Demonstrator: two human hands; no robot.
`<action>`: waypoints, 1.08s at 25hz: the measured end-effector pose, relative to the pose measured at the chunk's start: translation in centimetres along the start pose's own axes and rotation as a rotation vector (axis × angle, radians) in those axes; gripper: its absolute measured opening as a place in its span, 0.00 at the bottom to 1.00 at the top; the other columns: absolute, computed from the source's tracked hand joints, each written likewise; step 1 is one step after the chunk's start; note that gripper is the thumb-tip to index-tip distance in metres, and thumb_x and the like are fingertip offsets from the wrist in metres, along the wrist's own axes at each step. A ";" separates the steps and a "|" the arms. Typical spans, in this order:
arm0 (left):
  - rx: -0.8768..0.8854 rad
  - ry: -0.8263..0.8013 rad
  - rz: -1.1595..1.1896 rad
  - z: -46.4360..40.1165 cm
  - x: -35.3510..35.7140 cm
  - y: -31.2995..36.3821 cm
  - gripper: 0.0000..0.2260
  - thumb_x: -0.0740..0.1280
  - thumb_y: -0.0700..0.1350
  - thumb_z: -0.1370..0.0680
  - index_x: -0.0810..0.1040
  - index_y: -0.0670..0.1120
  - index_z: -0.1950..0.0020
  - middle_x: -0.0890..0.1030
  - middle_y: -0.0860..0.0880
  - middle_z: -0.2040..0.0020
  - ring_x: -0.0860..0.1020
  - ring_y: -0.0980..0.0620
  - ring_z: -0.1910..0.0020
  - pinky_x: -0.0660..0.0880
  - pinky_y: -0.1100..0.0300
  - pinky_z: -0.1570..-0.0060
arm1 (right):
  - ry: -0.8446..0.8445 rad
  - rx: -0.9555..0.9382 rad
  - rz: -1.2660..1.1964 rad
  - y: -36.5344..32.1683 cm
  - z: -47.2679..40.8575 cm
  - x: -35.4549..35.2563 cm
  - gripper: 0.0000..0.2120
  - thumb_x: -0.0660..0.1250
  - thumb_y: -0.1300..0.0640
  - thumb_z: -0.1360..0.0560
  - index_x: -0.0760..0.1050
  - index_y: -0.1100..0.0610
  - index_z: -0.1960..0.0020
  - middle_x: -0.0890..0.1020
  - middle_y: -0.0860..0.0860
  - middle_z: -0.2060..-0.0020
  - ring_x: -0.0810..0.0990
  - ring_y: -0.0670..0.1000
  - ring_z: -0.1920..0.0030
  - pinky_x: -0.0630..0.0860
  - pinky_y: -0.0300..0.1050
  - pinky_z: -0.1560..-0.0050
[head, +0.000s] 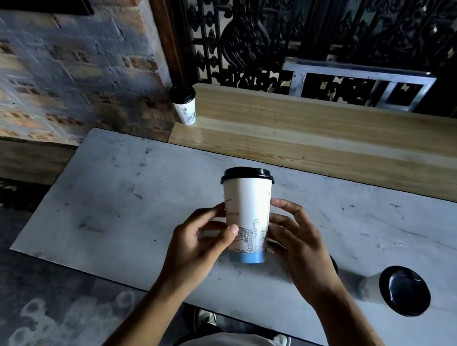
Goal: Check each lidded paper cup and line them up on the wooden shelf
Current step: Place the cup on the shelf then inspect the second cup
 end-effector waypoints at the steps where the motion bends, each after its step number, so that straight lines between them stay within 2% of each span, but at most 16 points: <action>1: 0.009 0.012 -0.023 0.0 -0.1 0.1 0.14 0.73 0.54 0.25 0.83 0.59 0.40 0.87 0.50 0.43 0.86 0.54 0.50 0.80 0.65 0.52 | 0.010 -0.011 0.008 0.1 0.0 -0.1 0.19 0.70 0.61 0.23 0.79 0.46 0.35 0.86 0.61 0.42 0.86 0.57 0.46 0.83 0.49 0.46; 4: 0.018 0.070 -0.071 -0.2 -0.6 0.0 0.13 0.72 0.48 0.24 0.82 0.59 0.41 0.85 0.48 0.45 0.84 0.57 0.53 0.80 0.64 0.52 | 0.066 -0.009 0.007 0.3 0.0 -0.5 0.25 0.74 0.61 0.28 0.78 0.46 0.33 0.84 0.60 0.42 0.87 0.55 0.48 0.83 0.47 0.48; 6: 0.026 0.082 -0.097 -0.2 -0.7 -0.3 0.14 0.70 0.40 0.22 0.82 0.57 0.41 0.86 0.49 0.50 0.84 0.58 0.57 0.80 0.63 0.53 | 0.052 -0.005 0.037 0.4 0.0 -0.4 0.30 0.76 0.61 0.29 0.76 0.50 0.28 0.84 0.60 0.40 0.86 0.56 0.44 0.82 0.48 0.46; 9: 0.040 0.085 -0.124 -0.2 -0.7 -0.6 0.18 0.69 0.31 0.22 0.83 0.53 0.40 0.85 0.51 0.55 0.84 0.56 0.58 0.82 0.60 0.53 | -0.042 -0.028 0.117 0.0 0.1 0.1 0.26 0.75 0.60 0.26 0.78 0.54 0.29 0.85 0.60 0.39 0.85 0.60 0.38 0.81 0.53 0.40; 11: 0.038 0.099 -0.103 -0.1 -0.7 -0.7 0.19 0.70 0.32 0.23 0.83 0.54 0.40 0.86 0.51 0.55 0.85 0.53 0.56 0.83 0.57 0.52 | -0.059 -0.037 0.131 -0.3 0.2 0.3 0.24 0.76 0.59 0.27 0.80 0.54 0.31 0.86 0.59 0.40 0.85 0.61 0.39 0.81 0.55 0.38; 14: -0.012 0.118 -0.047 0.1 -0.4 -0.9 0.17 0.70 0.40 0.25 0.83 0.56 0.41 0.87 0.52 0.52 0.86 0.53 0.53 0.81 0.63 0.53 | -0.010 -0.004 0.069 -0.1 0.2 -0.3 0.27 0.75 0.60 0.29 0.78 0.56 0.30 0.85 0.61 0.45 0.85 0.61 0.43 0.82 0.53 0.41; 16: -0.028 0.115 -0.005 0.3 0.0 -0.9 0.15 0.70 0.43 0.25 0.83 0.55 0.40 0.87 0.53 0.52 0.85 0.56 0.52 0.80 0.67 0.54 | -0.008 0.013 0.052 0.0 0.3 -0.5 0.28 0.76 0.60 0.29 0.77 0.54 0.30 0.85 0.62 0.46 0.86 0.58 0.44 0.82 0.51 0.43; 19: -0.030 0.105 0.000 0.5 0.6 -0.7 0.15 0.72 0.45 0.25 0.82 0.52 0.38 0.87 0.55 0.51 0.85 0.58 0.53 0.79 0.67 0.55 | -0.037 0.023 0.031 -0.1 0.4 -0.6 0.29 0.77 0.58 0.30 0.76 0.52 0.30 0.88 0.56 0.47 0.87 0.54 0.47 0.83 0.45 0.48; 24: -0.047 0.119 -0.034 0.4 1.2 -0.5 0.17 0.74 0.40 0.23 0.80 0.51 0.36 0.88 0.46 0.48 0.86 0.56 0.53 0.81 0.66 0.54 | -0.038 0.027 0.130 -0.7 -0.3 -1.3 0.28 0.75 0.61 0.29 0.75 0.55 0.29 0.87 0.59 0.43 0.87 0.57 0.42 0.83 0.50 0.45; 27: -0.071 0.117 -0.075 -0.6 1.4 -0.9 0.18 0.72 0.35 0.22 0.79 0.48 0.34 0.88 0.51 0.50 0.86 0.59 0.54 0.80 0.68 0.54 | -0.086 0.020 0.294 -1.6 -1.9 -1.3 0.25 0.75 0.60 0.29 0.78 0.54 0.32 0.87 0.54 0.41 0.86 0.53 0.41 0.83 0.47 0.43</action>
Point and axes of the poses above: each hand's wrist, its own z-axis away from the middle knuckle, its own x-axis out of the palm, y = z × x, the point moved 7 cm from there along -z, towards the middle knuckle
